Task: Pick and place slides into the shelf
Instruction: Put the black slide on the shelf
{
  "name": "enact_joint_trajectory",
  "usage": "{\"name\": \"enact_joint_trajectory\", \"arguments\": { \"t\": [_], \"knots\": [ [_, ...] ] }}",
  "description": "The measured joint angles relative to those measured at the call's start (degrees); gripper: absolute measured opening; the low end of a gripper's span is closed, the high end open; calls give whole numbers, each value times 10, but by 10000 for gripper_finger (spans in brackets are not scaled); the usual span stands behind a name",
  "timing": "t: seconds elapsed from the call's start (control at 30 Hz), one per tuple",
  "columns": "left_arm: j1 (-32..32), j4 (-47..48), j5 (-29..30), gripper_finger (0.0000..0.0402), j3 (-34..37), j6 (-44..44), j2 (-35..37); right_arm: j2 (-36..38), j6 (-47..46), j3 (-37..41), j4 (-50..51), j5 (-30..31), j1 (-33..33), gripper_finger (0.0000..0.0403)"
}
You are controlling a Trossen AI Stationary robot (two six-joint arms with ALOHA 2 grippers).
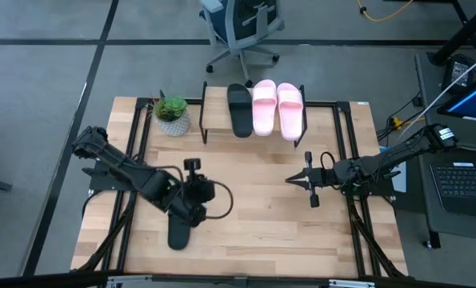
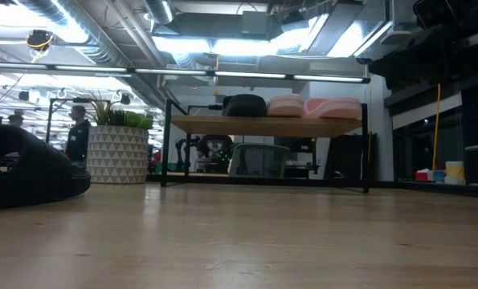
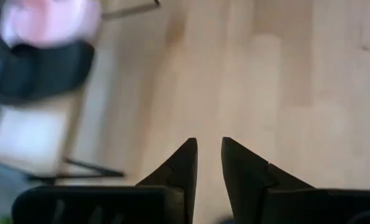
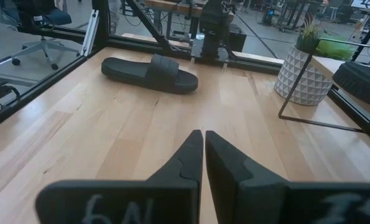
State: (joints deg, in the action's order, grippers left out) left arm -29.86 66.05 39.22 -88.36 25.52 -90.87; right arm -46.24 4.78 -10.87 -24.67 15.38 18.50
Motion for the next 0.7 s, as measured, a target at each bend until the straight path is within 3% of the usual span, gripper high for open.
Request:
{"name": "enact_joint_trajectory", "arguments": {
  "t": [0.13,0.5,0.7],
  "knots": [
    [-31,36,-33,66,0,96,0,0,0,0,0,0,0,21],
    [-99,60,-88,66,0,232,-23,0,4,0,-4,0,0,21],
    [-133,81,-127,66,0,349,-48,0,34,0,-21,0,0,21]
  ]
}}
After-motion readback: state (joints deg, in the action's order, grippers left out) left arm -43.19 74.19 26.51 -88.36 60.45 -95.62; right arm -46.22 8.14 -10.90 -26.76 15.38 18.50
